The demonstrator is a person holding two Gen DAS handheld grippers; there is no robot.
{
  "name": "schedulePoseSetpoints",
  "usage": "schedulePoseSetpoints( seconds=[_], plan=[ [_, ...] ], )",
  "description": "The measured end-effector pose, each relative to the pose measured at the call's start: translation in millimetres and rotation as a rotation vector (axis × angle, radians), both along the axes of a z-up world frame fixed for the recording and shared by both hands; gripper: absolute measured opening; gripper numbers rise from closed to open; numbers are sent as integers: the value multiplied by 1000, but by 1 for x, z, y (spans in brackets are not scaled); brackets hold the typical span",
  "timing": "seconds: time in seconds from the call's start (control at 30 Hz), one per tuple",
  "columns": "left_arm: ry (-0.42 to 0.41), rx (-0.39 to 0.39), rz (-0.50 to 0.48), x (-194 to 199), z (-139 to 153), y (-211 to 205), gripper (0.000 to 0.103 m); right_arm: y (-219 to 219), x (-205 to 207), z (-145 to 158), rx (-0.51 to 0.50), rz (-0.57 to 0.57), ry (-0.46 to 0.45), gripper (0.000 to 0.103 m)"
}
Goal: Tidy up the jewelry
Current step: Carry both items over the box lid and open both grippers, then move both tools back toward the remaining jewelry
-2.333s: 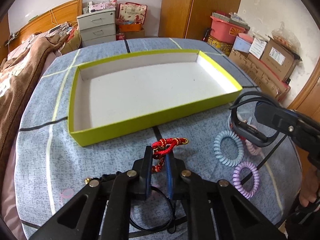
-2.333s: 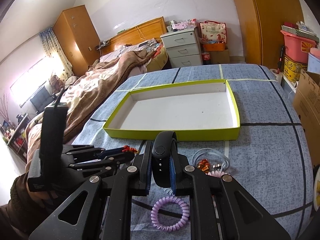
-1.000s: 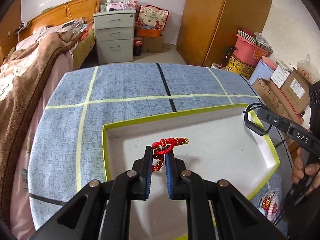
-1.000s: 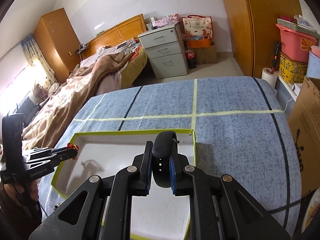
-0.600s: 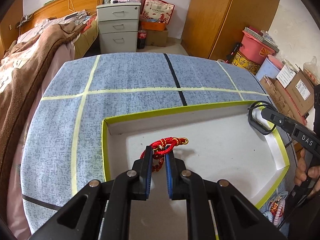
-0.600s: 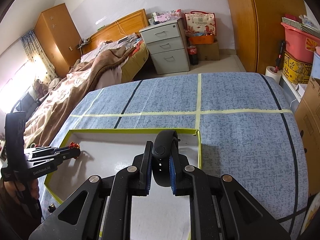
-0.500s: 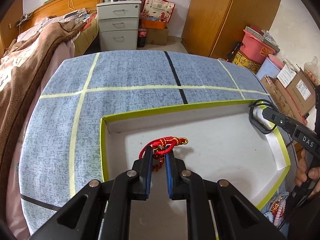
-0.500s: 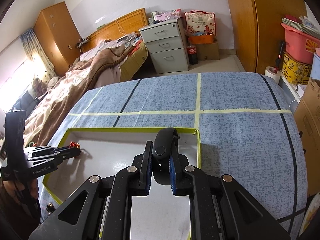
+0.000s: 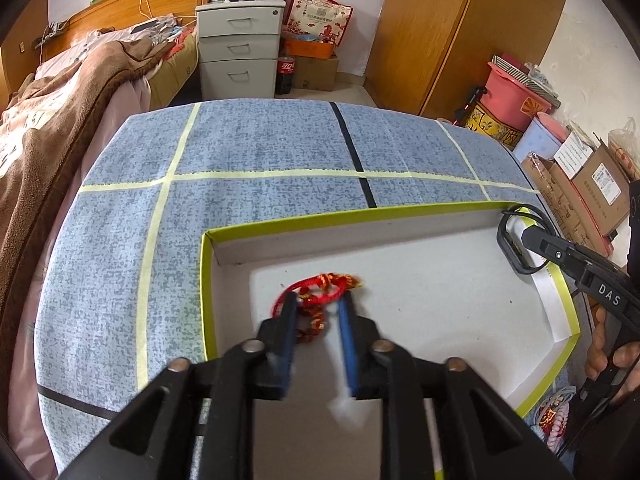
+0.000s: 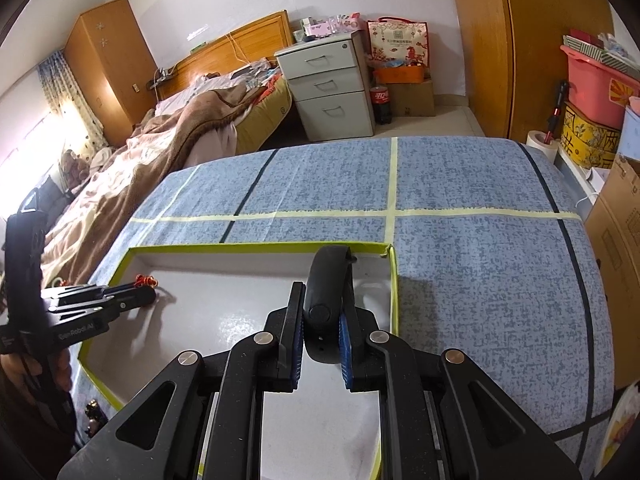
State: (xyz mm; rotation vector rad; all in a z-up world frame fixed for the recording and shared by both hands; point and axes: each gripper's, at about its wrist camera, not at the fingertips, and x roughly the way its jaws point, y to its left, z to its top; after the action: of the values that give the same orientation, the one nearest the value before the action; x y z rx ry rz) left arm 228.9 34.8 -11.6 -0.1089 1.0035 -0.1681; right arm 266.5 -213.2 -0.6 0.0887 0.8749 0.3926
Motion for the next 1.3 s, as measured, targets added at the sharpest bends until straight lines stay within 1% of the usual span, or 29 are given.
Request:
schedulePoseSetpoints(
  seconds=[0.1,0.17,0.27,0.3,0.33,0.37,0.4,0.43,0.57,0.73,0.8,0.87,0.9,0.97,1.03,1.2,1.3],
  plan=[
    [1,9,0,0,0,-2,28,-1,-1,1,4,-6,-1,15],
    [3,9,1,0,1,-2,31,-1,-1,2,0,-7,-4,15],
    [1,4,1,-2,2,-3,39,-3,-2,2,-4,-9,-5,19],
    [0,2,3,-2,2,-2,40,-3,-3,2,-5,-9,-6,24],
    [1,3,6,-3,3,-2,40,-3,-4,3,-6,-9,-9,32],
    [1,5,8,-3,3,-2,40,-2,-3,3,-8,-10,-12,36],
    [0,3,10,-4,3,-1,40,-3,-4,3,-8,-10,-17,44],
    [-3,-1,13,-5,4,-1,41,-4,-4,4,-8,-10,-21,45],
    [-17,-16,7,-9,9,-1,45,-6,-7,6,-8,-15,-29,45],
    [-40,-33,5,-17,19,-2,46,-5,-14,12,-5,-10,-54,45],
    [-57,-24,8,-23,24,-3,47,-5,-19,17,-7,-12,-69,45],
    [-70,-40,12,-30,29,-1,47,-6,-24,22,-6,-14,-84,45],
    [-78,-55,15,-34,32,1,49,-7,-30,27,-2,-13,-96,45],
    [-97,-53,21,-43,38,2,53,-9,-39,35,7,-12,-118,45],
    [-112,-51,23,-53,43,4,53,-11,-49,41,13,-13,-136,45],
    [-141,-83,44,-83,50,13,54,-19,-81,51,15,-17,-160,45],
    [-151,-78,43,-103,49,16,56,-25,-102,50,9,-28,-146,45]
  ],
)
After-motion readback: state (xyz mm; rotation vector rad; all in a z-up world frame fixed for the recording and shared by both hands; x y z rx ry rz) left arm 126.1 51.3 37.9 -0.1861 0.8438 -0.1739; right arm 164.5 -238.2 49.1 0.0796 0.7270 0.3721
